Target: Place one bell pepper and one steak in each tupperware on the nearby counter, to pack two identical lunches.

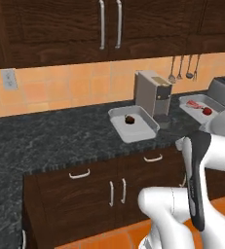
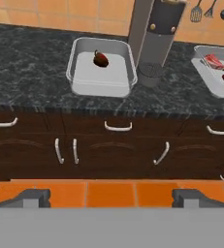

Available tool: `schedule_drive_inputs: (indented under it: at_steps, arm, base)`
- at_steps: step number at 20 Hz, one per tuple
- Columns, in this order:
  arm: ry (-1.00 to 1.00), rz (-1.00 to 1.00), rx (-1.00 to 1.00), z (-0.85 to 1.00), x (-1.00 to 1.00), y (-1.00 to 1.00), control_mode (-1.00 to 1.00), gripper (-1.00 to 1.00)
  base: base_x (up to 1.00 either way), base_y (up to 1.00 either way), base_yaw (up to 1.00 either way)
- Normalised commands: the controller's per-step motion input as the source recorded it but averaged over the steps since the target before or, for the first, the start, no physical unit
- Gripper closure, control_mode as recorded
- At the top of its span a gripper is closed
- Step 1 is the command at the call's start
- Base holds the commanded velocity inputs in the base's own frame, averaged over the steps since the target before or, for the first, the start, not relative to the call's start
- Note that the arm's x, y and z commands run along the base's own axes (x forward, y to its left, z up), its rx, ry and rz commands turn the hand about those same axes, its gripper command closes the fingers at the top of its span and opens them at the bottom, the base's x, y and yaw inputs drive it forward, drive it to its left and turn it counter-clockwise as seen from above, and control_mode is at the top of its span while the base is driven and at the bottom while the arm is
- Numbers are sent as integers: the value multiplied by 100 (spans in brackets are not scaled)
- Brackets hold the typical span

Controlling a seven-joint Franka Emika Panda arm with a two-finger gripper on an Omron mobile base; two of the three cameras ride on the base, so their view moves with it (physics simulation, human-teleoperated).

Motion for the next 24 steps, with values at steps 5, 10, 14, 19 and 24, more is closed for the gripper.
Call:
schedule_drive_inputs:
  at_steps: [5, 10, 14, 19, 24]
  arm:
    - [0, 0, 0, 0, 0, 0, 100, -100]
    - [0, 0, 0, 0, 0, 0, 100, -100]
    - [0, 0, 0, 0, 0, 0, 100, -100]
    - [0, 0, 0, 0, 0, 0, 100, -100]
    - [0, 0, 0, 0, 0, 0, 100, -100]
  base:
    - [-1, -100, -18]
    - [-2, -100, -15]
    - [-26, -100, -10]
    - [-57, -100, -3]
    - [-16, -100, -1]
